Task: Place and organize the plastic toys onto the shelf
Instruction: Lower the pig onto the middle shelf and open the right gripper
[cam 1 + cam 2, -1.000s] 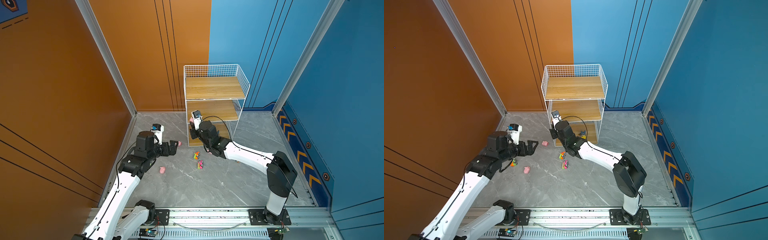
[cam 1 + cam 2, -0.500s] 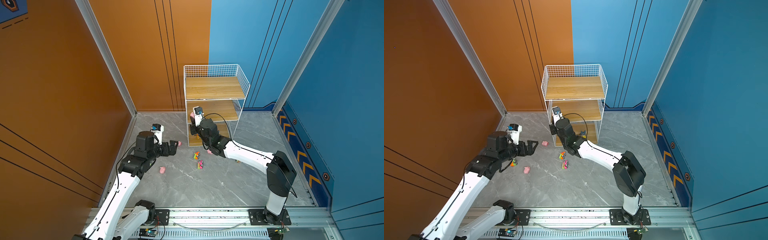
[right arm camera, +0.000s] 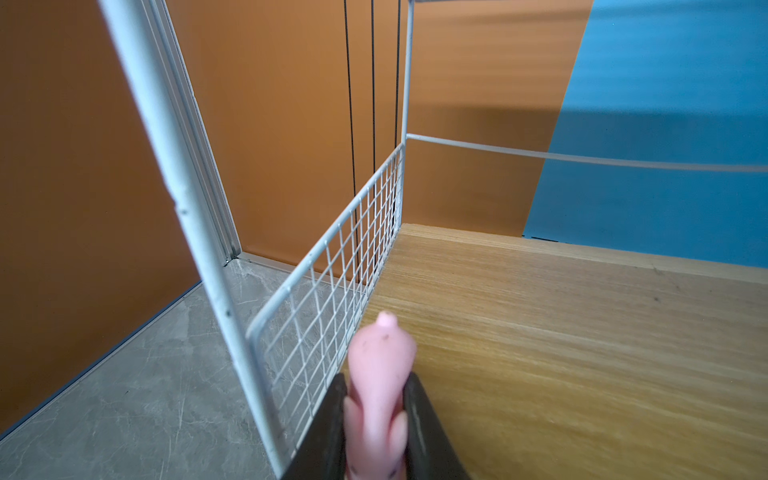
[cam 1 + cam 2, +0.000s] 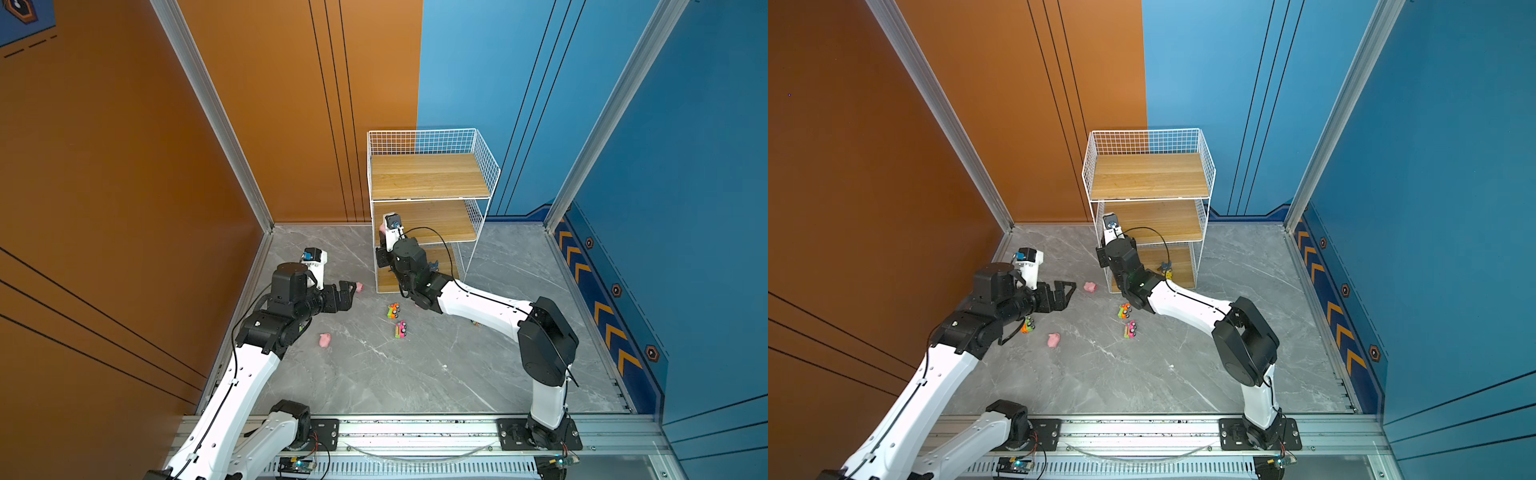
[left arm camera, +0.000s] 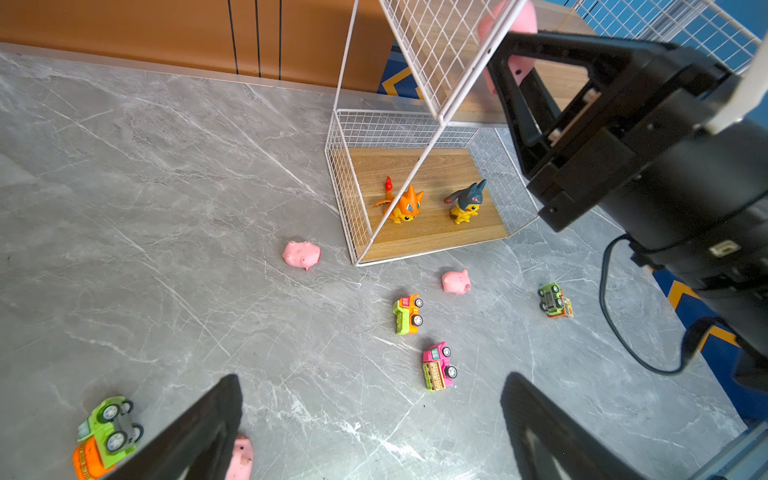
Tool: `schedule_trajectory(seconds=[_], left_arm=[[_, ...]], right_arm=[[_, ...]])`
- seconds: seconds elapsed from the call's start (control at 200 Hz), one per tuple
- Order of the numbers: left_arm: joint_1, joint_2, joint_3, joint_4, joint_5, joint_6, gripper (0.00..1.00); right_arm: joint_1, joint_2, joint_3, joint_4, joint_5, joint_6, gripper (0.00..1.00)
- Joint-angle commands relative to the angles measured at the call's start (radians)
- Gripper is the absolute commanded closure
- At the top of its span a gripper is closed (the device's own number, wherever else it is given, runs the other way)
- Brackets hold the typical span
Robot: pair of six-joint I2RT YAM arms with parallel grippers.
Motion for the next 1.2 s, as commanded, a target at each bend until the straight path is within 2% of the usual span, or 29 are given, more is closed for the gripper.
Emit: schedule_trajectory(seconds=[0.0,0.706,1.196], left_arm=[[0.008,-0.010,-0.007,0.007,0.017,0.007,0.02],[0.011,-0.009,-0.007,0.006,0.021,0.006,0.02],[0.014,-0.009,-0.007,0.007,0.021,0.006,0.02]], right_arm=[[0.007,0.023,0.042,0.033,0.038,-0.025,0.75],[0.000,0.062,0.097,-0.054,0.079,-0.005,0.73],[0.001,0.039,0.098,-0.078,0.064,0.001,0.61]])
